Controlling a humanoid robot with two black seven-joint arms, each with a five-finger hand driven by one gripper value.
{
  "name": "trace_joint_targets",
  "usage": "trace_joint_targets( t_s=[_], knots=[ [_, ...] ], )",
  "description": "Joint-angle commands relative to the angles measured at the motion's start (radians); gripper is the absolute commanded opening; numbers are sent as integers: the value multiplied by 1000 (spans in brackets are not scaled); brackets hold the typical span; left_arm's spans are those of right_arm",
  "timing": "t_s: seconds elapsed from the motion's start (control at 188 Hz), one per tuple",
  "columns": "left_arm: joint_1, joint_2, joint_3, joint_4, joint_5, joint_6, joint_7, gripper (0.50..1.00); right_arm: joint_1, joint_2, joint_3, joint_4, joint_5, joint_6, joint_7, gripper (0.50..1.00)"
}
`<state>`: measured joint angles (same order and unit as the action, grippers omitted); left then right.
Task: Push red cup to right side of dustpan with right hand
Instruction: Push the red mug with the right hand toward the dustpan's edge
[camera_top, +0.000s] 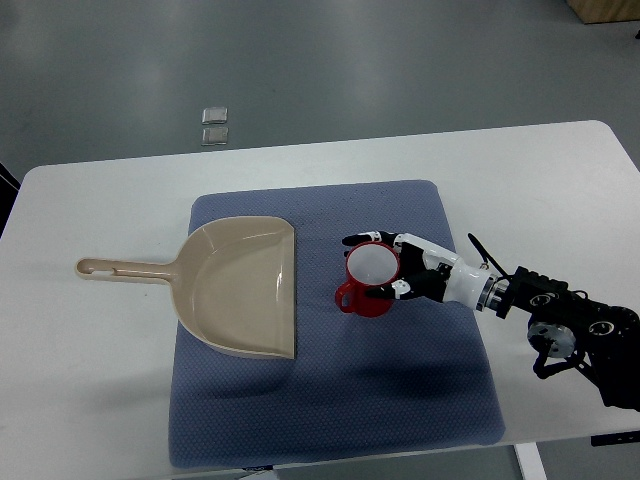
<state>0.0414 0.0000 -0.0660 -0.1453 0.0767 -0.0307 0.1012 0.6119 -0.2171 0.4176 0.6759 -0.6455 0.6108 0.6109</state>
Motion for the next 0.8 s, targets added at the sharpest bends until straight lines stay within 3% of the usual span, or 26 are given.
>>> trace_joint_targets(
  t_s=[0.0,0.793],
  knots=[
    [0,0,0,0,0,0,0,1000,-4,5,-2,11,-5,0,0,936],
    [0,0,0,0,0,0,0,1000,-15,56,-2,48,-46,0,0,936]
  ],
)
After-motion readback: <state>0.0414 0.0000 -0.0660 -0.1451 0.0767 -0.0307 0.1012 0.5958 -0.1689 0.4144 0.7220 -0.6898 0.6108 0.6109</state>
